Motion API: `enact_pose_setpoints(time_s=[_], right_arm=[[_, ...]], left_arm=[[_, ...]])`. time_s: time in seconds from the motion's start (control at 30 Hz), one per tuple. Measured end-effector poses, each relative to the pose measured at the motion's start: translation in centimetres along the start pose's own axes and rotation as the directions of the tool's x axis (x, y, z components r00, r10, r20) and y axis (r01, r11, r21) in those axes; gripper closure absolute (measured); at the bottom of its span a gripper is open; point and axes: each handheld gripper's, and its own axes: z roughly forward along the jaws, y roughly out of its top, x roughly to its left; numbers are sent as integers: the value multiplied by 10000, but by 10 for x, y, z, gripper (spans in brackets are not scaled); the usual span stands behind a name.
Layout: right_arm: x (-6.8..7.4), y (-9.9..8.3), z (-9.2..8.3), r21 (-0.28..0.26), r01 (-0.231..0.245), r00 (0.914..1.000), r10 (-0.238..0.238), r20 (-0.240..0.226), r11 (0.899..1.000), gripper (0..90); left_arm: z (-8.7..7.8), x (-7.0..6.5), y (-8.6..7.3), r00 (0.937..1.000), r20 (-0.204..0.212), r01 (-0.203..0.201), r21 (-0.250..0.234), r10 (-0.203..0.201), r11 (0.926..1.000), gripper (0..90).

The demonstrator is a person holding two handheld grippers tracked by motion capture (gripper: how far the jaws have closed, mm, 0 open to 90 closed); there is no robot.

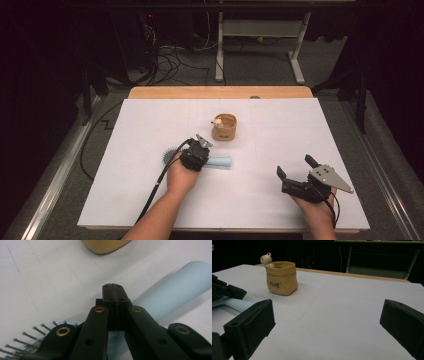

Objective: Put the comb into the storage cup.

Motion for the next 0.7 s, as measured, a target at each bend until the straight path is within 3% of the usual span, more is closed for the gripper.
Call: enact_pose_setpoints(time_s=[0.3,0.33,0.47,0.57,0.7], right_arm=[[-1,0,-1,1,-68,10000,68,34,10000,3],[-1,0,-1,-10,-106,9999,107,40,9999,3],[-1,0,-2,-20,-88,9999,88,64,10000,3],[0,0,-2,-21,-99,9999,99,70,9999,3],[-1,0,-3,-20,-133,9999,133,74,9999,3]], left_arm=[[-3,-1,-2,9975,549,-466,405,444,9981,900],[-6,-4,-4,9955,606,-762,500,732,9958,900],[-15,-9,-12,9898,764,-1237,426,1202,9914,900],[-25,-13,-21,9809,696,-1850,429,1817,9818,900],[-35,-15,-31,9723,869,-2213,424,2171,9743,900]])
